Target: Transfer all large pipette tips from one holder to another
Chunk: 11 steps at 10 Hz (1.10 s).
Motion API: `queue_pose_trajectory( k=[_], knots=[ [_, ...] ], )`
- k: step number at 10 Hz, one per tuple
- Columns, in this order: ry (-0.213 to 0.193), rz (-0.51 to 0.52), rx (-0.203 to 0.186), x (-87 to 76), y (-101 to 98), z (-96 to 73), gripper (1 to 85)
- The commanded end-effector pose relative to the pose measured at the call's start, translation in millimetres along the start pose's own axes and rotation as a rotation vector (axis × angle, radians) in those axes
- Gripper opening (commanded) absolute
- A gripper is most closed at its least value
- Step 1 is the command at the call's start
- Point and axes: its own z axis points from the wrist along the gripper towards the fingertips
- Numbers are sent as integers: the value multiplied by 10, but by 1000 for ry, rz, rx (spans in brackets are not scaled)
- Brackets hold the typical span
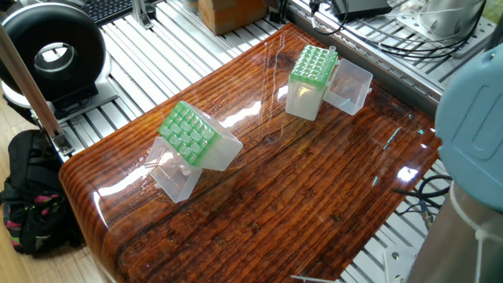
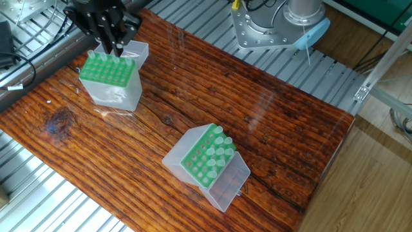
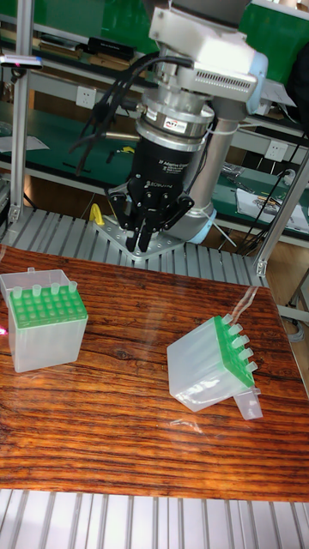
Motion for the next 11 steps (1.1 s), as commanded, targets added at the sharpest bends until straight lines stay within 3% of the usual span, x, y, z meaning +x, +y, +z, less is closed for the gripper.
queue_pose_trajectory(
  k=[1, 3, 4, 5, 7, 9, 10, 11],
  knots=[
    [18, -19, -10, -20, 101, -75, 233],
    [-7, -46, -2, -100, 322, -30, 233],
    [-18, -54, -17, -72, 597, 24, 233],
    [-22, -79, -11, -49, 748, 53, 233],
    [-6, -146, -17, -31, 839, 205, 230],
    [-3, -102, -28, -57, 876, 256, 230],
    [-3, -71, -40, -49, 910, 257, 213],
    [-51, -39, -115, -165, 1119, 244, 213]
  ],
)
